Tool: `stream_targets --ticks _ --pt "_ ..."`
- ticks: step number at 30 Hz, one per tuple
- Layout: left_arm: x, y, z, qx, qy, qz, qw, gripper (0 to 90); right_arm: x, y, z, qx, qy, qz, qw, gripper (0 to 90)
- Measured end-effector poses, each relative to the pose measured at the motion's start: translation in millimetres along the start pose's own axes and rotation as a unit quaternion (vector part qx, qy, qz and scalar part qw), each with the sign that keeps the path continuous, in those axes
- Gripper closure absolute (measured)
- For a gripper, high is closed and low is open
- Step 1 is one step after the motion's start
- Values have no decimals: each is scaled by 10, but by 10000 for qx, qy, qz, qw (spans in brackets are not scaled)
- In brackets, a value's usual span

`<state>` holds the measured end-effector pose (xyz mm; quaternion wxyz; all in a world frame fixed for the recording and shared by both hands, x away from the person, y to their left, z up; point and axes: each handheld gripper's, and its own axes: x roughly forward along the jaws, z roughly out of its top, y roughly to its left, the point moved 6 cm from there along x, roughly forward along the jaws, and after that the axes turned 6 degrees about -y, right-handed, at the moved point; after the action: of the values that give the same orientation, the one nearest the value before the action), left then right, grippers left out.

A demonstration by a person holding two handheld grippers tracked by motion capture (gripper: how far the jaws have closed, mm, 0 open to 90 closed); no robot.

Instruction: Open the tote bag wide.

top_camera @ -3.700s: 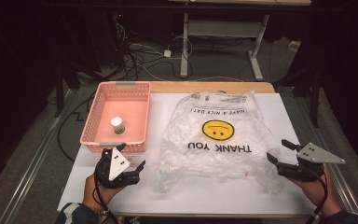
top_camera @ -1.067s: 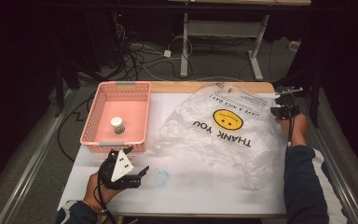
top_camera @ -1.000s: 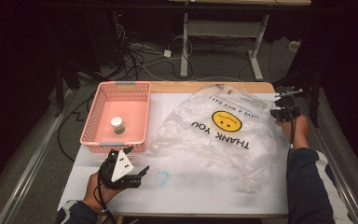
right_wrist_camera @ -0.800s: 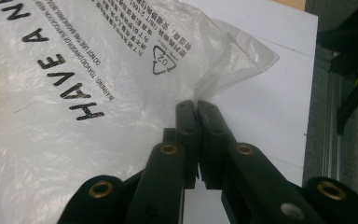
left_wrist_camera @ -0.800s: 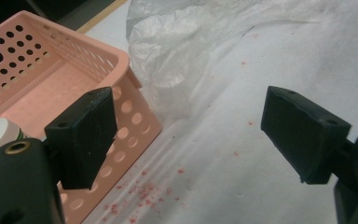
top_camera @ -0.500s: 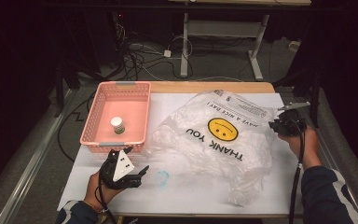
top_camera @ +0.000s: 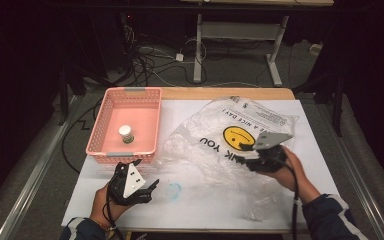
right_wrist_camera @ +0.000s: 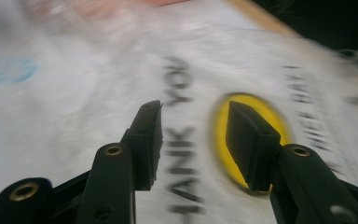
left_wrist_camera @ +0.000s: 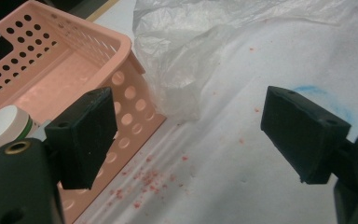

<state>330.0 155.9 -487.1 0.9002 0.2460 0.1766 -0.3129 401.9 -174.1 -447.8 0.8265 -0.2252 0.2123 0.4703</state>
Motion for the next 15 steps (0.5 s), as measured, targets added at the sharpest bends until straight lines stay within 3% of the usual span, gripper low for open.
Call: stream_targets --ticks 2,3,4,8,15 --pt "-15 -4 -9 -13 13 11 10000 177 166 131 -21 -85 187 216 9996 563" --pt "-21 -6 -15 -15 28 14 10000 177 166 131 -21 -85 187 216 9996 563" --pt "-24 -8 -20 -19 32 17 10000 177 304 207 -55 -143 333 270 9990 552" --pt "-25 -3 -36 -40 67 14 10000 177 482 333 -108 -224 544 515 9969 525" --pt "-20 -13 -47 -36 113 10 9999 177 610 368 -213 -191 826 536 9950 565"
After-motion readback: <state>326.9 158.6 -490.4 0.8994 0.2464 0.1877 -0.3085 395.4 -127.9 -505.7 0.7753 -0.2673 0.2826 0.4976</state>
